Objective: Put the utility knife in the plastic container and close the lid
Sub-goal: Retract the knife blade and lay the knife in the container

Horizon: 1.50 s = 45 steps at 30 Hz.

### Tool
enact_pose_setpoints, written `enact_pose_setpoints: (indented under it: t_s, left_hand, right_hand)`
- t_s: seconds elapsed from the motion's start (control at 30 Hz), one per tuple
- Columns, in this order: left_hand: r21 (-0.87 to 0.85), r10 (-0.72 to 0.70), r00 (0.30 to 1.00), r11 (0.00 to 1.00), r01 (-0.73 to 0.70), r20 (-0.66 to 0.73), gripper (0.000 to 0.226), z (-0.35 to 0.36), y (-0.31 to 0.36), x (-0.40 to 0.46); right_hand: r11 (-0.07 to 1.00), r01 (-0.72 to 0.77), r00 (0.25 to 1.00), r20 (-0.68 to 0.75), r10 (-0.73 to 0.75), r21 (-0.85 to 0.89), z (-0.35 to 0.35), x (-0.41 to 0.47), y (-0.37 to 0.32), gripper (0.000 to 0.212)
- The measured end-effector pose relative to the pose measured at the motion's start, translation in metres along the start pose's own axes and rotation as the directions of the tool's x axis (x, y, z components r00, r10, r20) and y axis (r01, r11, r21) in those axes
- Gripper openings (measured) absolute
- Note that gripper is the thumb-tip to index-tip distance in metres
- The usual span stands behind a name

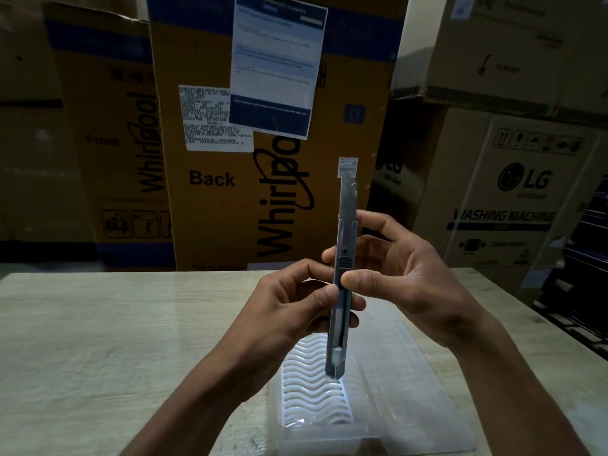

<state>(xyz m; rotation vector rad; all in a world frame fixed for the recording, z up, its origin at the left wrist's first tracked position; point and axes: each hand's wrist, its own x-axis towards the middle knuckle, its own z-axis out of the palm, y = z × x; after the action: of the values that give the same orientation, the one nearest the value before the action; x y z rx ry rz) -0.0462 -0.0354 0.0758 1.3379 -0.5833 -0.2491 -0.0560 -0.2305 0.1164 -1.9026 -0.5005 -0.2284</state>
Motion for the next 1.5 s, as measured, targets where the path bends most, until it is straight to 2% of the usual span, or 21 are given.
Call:
enact_pose_setpoints:
  t_s: [0.17, 0.33, 0.7, 0.77, 0.93, 1.07, 1.17, 1.37, 1.5]
  left_hand:
    - [-0.066, 0.001, 1.0, 0.998, -0.002, -0.015, 0.023, -0.002, 0.0, 0.002]
    - [-0.103, -0.003, 1.0, 0.995, 0.002, -0.015, 0.023, -0.002, 0.001, 0.002]
    - [-0.207, -0.019, 0.999, 0.978, 0.009, -0.049, 0.021, -0.002, 0.003, 0.002]
    - [-0.225, -0.01, 0.995, 0.974, -0.011, -0.095, 0.025, -0.002, 0.004, 0.003]
    - [-0.298, 0.005, 0.97, 0.951, -0.08, -0.244, 0.034, -0.005, 0.008, 0.005]
    - [-0.295, 0.003, 0.95, 0.95, -0.1, -0.311, 0.037, -0.008, 0.007, 0.005]
    - [-0.266, 0.009, 0.938, 0.958, -0.107, -0.346, 0.034, -0.008, 0.006, 0.004]
    - [-0.274, -0.003, 0.931, 0.956, -0.105, -0.364, 0.034, -0.009, 0.007, 0.004]
    - [-0.241, -0.001, 0.927, 0.966, -0.096, -0.374, 0.018, -0.009, 0.004, 0.005]
  right_hand:
    - [1.0, -0.014, 1.0, 0.022, 0.013, 0.025, 0.001, 0.0, -0.001, 0.078]
    - [1.0, -0.016, 1.0, 0.02, 0.016, 0.018, 0.002, 0.0, 0.001, 0.066]
    - [0.997, -0.027, 1.0, 0.016, 0.026, 0.078, 0.003, 0.002, 0.004, 0.06]
    - [0.999, -0.035, 0.999, -0.014, 0.036, 0.033, 0.005, 0.002, 0.003, 0.055]
    - [0.975, -0.042, 0.999, -0.019, 0.039, -0.216, 0.011, 0.001, -0.007, 0.036]
    - [0.894, 0.011, 1.0, 0.024, 0.0, -0.448, 0.023, -0.002, -0.013, 0.027]
    - [0.808, 0.064, 0.998, 0.029, -0.058, -0.586, 0.032, -0.003, -0.016, 0.029]
    - [0.767, 0.081, 0.997, 0.045, -0.068, -0.637, 0.038, -0.004, -0.018, 0.026]
    - [0.763, 0.092, 0.996, 0.051, -0.078, -0.64, 0.04, -0.003, -0.017, 0.026]
